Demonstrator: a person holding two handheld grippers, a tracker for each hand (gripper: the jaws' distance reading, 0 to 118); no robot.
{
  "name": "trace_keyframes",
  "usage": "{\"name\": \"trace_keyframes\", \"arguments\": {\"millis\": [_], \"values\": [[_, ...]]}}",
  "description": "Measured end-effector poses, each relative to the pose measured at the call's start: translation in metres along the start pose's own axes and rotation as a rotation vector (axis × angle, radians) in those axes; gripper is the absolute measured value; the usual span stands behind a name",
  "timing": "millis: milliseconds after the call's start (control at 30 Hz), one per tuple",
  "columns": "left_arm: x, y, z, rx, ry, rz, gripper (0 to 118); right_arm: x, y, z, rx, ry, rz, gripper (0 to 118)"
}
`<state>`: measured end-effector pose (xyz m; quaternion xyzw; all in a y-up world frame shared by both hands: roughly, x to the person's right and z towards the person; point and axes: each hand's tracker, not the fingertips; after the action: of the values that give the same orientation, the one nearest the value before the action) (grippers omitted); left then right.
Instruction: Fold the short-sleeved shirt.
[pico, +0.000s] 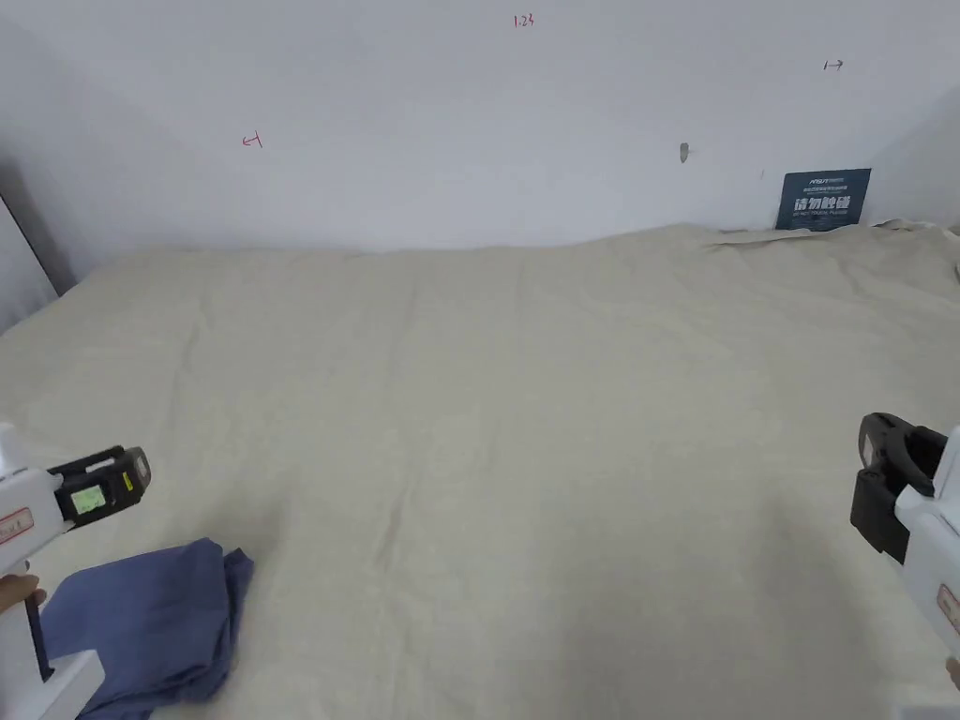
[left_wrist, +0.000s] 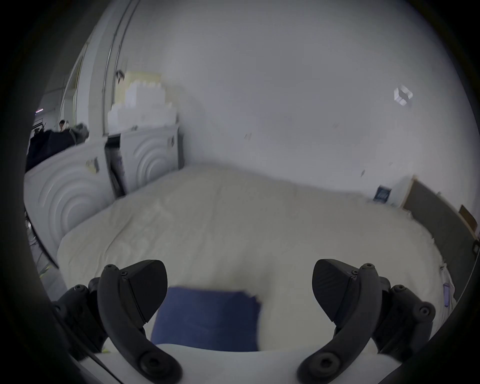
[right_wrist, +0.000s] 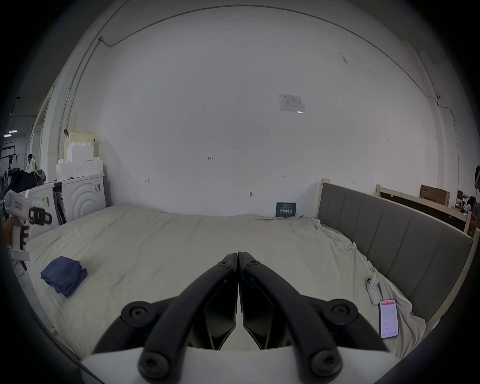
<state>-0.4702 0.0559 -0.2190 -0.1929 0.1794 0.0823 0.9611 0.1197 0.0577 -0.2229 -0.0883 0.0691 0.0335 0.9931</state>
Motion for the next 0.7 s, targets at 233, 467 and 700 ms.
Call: {"name": "trace_keyframes", "arguments": {"millis": [233,467,700], "values": [[0.06,0.023,0.054,0.274,-0.075,-0.084,118,0.008,0.011,0.005,0.05,-0.004,0.006,0],[0.121,0.016,0.078,0.381,-0.057,-0.226,118,0.019,0.013,0.008,0.09,-0.018,0.013,0],[0.165,-0.02,0.087,0.456,-0.078,-0.215,86,0.029,0.01,0.011,0.114,-0.038,-0.005,0]]}}
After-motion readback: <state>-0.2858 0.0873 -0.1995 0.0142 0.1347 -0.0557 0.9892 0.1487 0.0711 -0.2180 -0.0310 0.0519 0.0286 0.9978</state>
